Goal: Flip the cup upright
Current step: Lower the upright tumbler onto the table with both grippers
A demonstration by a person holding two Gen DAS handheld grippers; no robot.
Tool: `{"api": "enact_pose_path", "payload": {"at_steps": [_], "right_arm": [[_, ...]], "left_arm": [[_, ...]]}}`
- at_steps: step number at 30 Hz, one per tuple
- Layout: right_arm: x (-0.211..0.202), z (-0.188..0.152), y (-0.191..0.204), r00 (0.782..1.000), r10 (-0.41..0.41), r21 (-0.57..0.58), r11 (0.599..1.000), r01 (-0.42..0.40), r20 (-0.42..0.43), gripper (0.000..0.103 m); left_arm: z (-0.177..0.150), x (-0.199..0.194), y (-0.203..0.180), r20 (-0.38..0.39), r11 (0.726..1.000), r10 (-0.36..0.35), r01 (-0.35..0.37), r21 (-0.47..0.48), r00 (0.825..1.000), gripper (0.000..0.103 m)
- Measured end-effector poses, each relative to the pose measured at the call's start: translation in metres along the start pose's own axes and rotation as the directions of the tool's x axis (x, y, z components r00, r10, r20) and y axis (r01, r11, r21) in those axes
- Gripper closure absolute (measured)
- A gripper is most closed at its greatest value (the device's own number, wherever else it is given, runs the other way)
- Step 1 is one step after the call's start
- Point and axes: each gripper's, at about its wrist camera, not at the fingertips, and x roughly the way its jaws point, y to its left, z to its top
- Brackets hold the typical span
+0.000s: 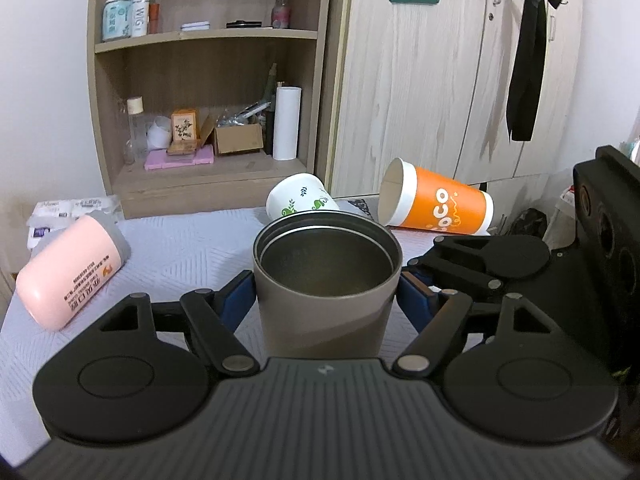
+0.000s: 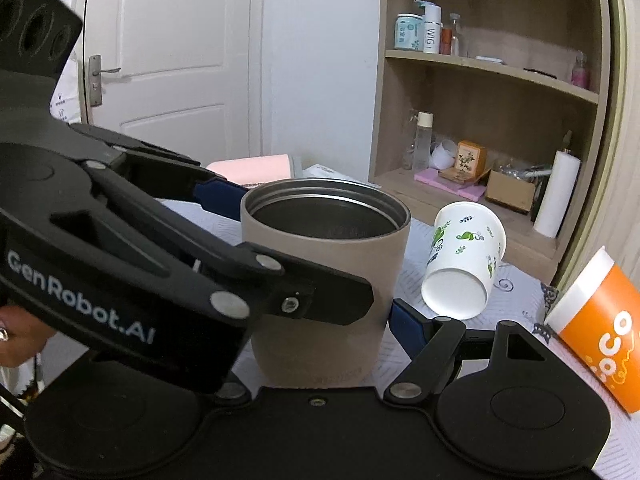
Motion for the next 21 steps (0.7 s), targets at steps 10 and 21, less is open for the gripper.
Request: {"api": "enact_pose_path", "payload": {"at_steps": [10, 21], "right_arm": [[0.000, -0.007, 0.003, 0.998, -0.041, -0.034, 0.999, 0.042, 0.038, 0.022], [-0.009, -0.010, 0.007, 0.991, -0.107, -0.020, 0.994, 0.109, 0.076, 0.017]], "left_arm": [[-0.010, -0.001, -0.005, 0.065, 0.999, 0.003, -0.006, 0.038, 0.998, 0.027], [-0.013, -0.004, 0.000, 0.080, 1.000, -0.012, 0.014, -0.024, 0.997, 0.024]]}}
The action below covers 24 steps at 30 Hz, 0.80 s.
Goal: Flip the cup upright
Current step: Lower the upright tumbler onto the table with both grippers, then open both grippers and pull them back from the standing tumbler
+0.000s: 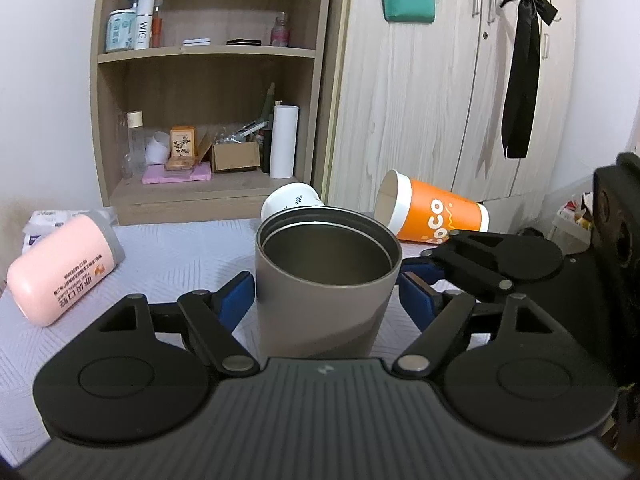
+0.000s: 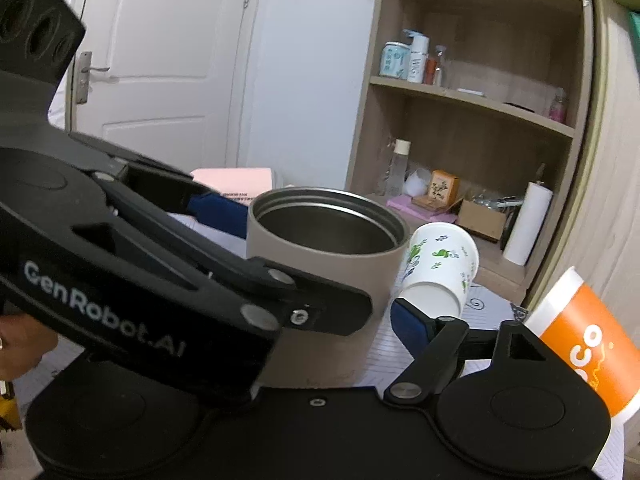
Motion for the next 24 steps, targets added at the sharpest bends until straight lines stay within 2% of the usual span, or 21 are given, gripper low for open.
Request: {"api": "enact_pose_path", "payload": {"at_steps": [9, 14, 20, 24], "right_arm": [[-0.027, -0.008, 0.009, 0.997, -0.069, 0.046, 0.997, 0.067, 0.043, 0.017], [-0.052, -0.017, 0.017, 0.985, -0.147, 0.099, 0.986, 0.138, 0.090, 0.017], [-0.083, -0.020, 0.028, 0.949, -0.276, 0.145, 0.956, 0.255, 0.152, 0.017], [-0.102, -0.020, 0.037, 0.923, -0.344, 0.161, 0.934, 0.318, 0.171, 0.017]], "left_arm": [[-0.007, -0.030, 0.005, 0.033, 0.998, 0.022, -0.020, -0.061, 0.999, 0.022], [-0.015, -0.055, 0.007, 0.071, 0.994, 0.060, -0.053, -0.098, 0.996, 0.022], [-0.022, -0.084, 0.002, 0.108, 0.983, 0.159, -0.147, -0.111, 0.981, 0.019], [-0.027, -0.099, 0.003, 0.124, 0.976, 0.185, -0.167, -0.138, 0.975, 0.017]]}}
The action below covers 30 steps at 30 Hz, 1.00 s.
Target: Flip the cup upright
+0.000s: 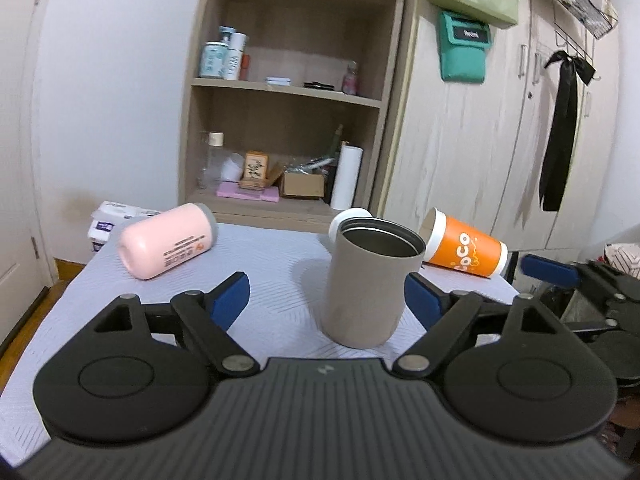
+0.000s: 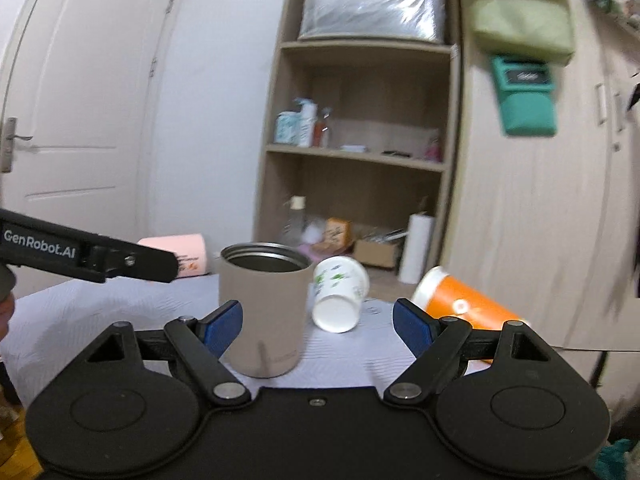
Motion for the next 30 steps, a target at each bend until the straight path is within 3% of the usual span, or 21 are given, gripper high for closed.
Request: {"api": "enact_pose_path", "payload": {"at_steps": [11, 12, 14, 18, 30], "right_arm": [[-0.040, 0.012, 0.000, 0.993, -0.115, 0.050, 0.992, 0.115, 0.002, 0.016], [-0.042, 0.013, -0.001, 0.992, -0.125, 0.055, 0.991, 0.125, -0.001, 0.007], [-0.047, 0.013, -0.001, 0.988, -0.157, 0.064, 0.986, 0.156, 0.011, 0.000], [-0.049, 0.014, -0.002, 0.981, -0.195, 0.085, 0.977, 0.196, -0.019, 0.000], [-0.049, 0.010, -0.002, 0.982, -0.188, 0.111, 0.976, 0.189, -0.027, 0.000]], "left_arm": [[-0.006, -0.026, -0.004, 0.000, 0.995, 0.091, -0.091, 0.026, 0.996, 0.007], [-0.006, -0.027, -0.004, 0.000, 0.995, 0.094, -0.094, 0.026, 0.996, 0.005], [-0.006, -0.031, -0.005, 0.002, 0.995, 0.100, -0.100, 0.027, 0.995, 0.002], [-0.004, -0.037, -0.006, 0.007, 0.993, 0.116, -0.116, 0.028, 0.993, 0.000], [-0.006, -0.036, -0.007, -0.021, 0.983, 0.180, -0.179, 0.034, 0.983, 0.000]]}}
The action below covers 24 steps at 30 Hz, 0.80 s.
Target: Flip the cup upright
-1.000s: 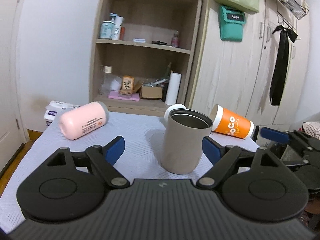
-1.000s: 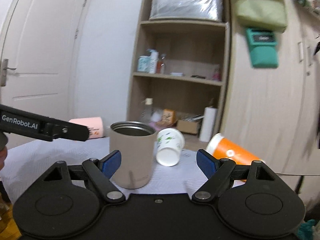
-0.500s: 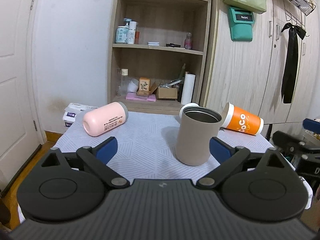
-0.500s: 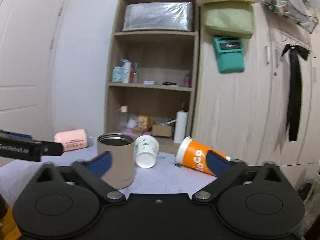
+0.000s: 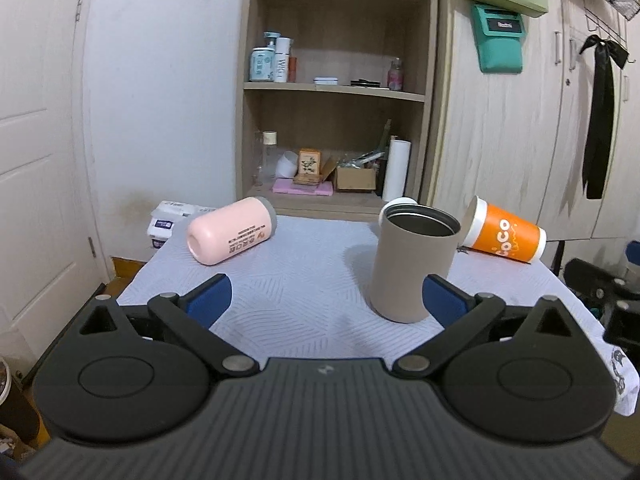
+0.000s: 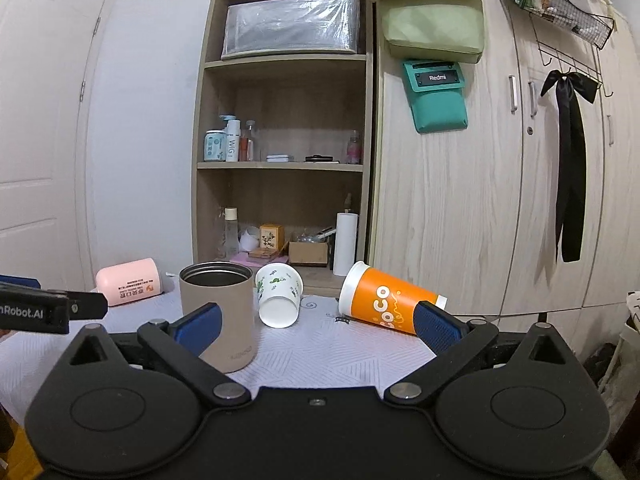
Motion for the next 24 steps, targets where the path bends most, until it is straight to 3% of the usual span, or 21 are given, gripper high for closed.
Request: {"api": "enact_pose_path", "payload": {"at_steps": [24], "right_arm": [[-0.0014, -0.0030, 0.0076, 1.000, -0.018, -0.017, 1.000, 0.018, 0.005, 0.000]], "left_arm": [[-0.0028, 0.0001, -0.0075, -0.056, 0.998, 0.012, -0.009, 0.055, 0.998, 0.000]]}}
